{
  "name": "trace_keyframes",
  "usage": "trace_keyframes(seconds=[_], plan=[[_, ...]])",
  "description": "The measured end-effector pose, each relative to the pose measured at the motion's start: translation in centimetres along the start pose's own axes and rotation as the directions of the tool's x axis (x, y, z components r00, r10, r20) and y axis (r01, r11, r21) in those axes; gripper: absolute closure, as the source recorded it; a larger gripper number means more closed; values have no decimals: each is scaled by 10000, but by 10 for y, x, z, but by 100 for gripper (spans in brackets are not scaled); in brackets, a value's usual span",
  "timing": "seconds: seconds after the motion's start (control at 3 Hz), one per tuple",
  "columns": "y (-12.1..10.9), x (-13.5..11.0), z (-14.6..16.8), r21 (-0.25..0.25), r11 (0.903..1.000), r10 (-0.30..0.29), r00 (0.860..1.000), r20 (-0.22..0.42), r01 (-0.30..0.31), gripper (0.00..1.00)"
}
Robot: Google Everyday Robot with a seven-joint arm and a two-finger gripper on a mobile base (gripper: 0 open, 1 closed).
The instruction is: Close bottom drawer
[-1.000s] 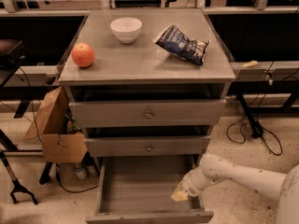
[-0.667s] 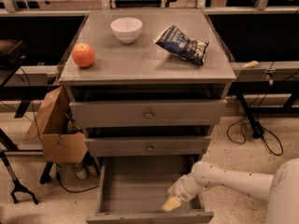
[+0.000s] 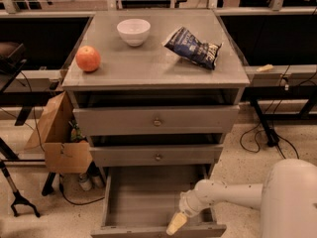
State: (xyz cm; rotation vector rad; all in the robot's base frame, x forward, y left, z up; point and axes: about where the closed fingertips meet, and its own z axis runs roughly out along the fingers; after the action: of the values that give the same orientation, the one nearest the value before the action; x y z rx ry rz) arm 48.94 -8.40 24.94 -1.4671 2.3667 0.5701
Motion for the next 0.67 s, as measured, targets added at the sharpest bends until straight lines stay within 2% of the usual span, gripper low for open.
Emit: trace_keyframes(seconds=[0.33,0.67], plan=[[1,13,16,131,9999,-107,9999,-35,107,0],[1,27,32,357,9989,-314,9992,237,305,0]])
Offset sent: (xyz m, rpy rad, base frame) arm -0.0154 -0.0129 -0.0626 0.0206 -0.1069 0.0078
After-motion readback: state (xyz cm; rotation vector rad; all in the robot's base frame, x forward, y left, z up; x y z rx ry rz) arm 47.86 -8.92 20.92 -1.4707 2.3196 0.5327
